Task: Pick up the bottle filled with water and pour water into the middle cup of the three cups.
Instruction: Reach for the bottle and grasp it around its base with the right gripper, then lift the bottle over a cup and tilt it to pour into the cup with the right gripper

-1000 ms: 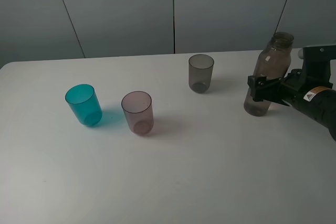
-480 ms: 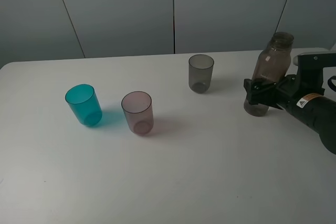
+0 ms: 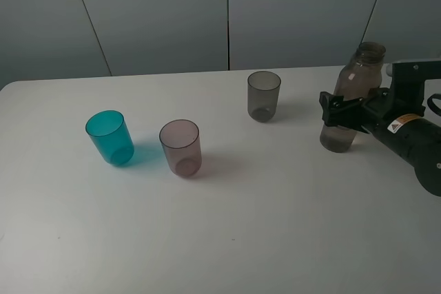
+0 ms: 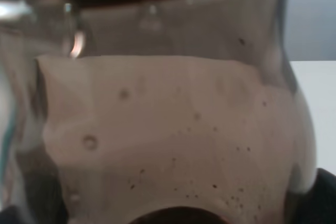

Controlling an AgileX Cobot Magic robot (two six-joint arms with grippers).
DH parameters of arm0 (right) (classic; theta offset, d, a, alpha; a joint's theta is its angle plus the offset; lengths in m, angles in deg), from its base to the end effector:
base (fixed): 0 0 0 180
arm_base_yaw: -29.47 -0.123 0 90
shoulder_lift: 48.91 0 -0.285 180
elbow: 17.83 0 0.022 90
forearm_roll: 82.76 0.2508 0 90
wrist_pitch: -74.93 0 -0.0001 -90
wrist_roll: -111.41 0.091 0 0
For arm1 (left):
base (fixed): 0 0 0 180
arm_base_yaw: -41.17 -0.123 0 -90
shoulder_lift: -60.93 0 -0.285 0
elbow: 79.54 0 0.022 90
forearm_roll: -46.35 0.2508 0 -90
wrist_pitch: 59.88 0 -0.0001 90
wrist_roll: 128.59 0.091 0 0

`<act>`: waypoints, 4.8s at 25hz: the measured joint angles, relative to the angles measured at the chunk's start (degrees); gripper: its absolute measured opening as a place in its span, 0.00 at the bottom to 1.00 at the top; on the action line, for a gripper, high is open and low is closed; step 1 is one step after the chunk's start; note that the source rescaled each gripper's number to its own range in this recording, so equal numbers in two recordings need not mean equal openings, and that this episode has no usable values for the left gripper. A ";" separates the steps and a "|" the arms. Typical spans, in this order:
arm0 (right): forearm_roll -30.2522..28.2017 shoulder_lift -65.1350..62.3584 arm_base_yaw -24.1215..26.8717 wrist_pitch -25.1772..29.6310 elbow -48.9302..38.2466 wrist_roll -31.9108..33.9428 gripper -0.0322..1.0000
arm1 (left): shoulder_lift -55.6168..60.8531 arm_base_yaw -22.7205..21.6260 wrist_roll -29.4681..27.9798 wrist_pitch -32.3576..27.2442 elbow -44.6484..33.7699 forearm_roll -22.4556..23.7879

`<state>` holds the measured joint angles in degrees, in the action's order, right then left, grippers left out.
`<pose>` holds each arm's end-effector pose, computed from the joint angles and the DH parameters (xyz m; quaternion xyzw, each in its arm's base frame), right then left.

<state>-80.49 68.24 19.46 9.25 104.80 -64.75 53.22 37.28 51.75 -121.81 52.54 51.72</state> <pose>0.2585 0.0423 0.0996 -0.0266 0.8129 0.0603 0.5787 -0.0079 0.0070 0.2791 -0.0290 0.8538 0.0659 0.5157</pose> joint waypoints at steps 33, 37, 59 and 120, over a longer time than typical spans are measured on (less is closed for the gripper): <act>-0.17 -0.98 0.00 1.48 0.61 0.14 0.05 | 0.00 0.00 0.00 0.00 0.00 0.00; -0.40 -6.69 0.00 6.01 0.61 0.25 0.05 | 0.00 0.00 0.00 0.00 0.00 0.00; -6.15 -22.64 -14.61 51.17 26.65 -0.39 0.05 | 0.00 0.00 -0.34 0.00 0.00 0.00; -51.31 12.53 -17.55 26.50 51.23 -28.94 0.05 | 0.00 0.00 -0.34 0.00 0.00 0.00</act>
<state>-131.80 80.77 1.90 35.75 156.04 -93.69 53.22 37.28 51.41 -121.81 52.54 51.72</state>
